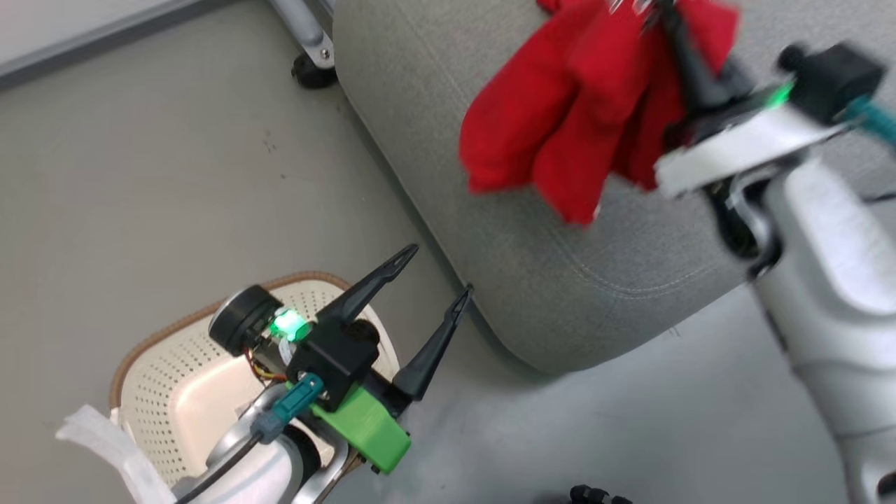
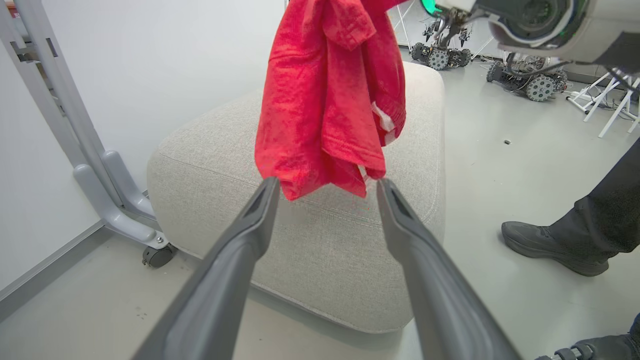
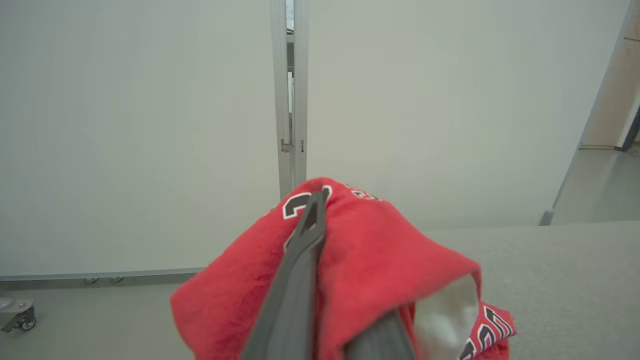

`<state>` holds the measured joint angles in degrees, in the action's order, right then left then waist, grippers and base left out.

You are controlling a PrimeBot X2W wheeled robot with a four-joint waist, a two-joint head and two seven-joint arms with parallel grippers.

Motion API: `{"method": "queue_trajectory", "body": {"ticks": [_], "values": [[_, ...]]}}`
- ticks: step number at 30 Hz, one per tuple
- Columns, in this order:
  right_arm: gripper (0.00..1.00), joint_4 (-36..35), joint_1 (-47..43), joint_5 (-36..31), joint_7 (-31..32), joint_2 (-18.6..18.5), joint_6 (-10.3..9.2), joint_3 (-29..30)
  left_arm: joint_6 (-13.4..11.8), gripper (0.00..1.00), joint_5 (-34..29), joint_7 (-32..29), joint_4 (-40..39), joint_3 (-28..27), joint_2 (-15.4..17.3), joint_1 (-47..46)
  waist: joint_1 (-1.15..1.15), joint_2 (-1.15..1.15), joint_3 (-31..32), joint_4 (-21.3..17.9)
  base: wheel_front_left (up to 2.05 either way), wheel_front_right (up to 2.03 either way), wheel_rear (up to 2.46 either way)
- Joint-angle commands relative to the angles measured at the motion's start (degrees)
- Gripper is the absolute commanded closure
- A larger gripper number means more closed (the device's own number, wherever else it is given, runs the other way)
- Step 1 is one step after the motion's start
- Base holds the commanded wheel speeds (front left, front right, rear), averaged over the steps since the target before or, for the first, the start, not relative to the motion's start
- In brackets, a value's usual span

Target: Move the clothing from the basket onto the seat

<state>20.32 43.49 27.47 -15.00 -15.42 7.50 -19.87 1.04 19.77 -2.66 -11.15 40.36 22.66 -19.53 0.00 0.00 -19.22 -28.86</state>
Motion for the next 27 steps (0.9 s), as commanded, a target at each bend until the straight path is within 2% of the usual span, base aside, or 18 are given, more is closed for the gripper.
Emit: {"method": "queue_trajectory", "body": {"ticks": [1, 8, 15, 19, 26, 27], "values": [[1.00, -0.68, 3.49, -0.73, -0.25, -1.05, -0.01, 1.87, 0.59, 0.00, -0.99, -0.20, -0.42, -0.07, 0.42, -2.05, 0.00, 0.00, -4.64, 2.54, 0.00, 0.00, 0.00], [1.00, 1.21, 15.53, -2.08, -0.22, -8.01, -0.02, 8.27, 2.03, 0.00, -2.82, -0.73, -1.10, 0.75, 0.45, -6.64, 0.00, 0.00, -9.90, 6.57, 0.00, 0.00, 0.00], [1.00, 11.40, 24.56, -2.46, -0.20, -14.33, -0.02, 10.65, 3.11, 0.00, -4.80, -1.71, -2.25, 1.54, 0.75, -10.95, 0.00, 0.00, -16.20, 9.68, 0.00, 0.00, 0.00], [1.00, 18.39, 25.43, -0.84, -0.21, -15.17, -0.02, 11.19, 3.50, 0.00, -5.24, -1.90, -2.33, 2.14, 0.46, -12.62, 0.00, 0.00, -19.15, 10.68, 0.00, 0.00, 0.00], [1.00, 26.03, 21.76, 0.86, -0.21, -13.03, -0.02, 12.17, 3.98, 0.00, -5.59, -1.60, -1.63, 3.34, 0.37, -13.82, 0.00, 0.00, -21.22, 10.84, 0.00, 0.00, 0.00], [0.79, 26.63, 21.00, 1.15, -0.21, -12.66, -0.02, 12.48, 4.03, 0.00, -5.56, -1.51, -1.50, 3.41, 0.36, -13.92, 0.00, 0.00, -21.20, 10.82, 0.00, 0.00, 0.00]]}}
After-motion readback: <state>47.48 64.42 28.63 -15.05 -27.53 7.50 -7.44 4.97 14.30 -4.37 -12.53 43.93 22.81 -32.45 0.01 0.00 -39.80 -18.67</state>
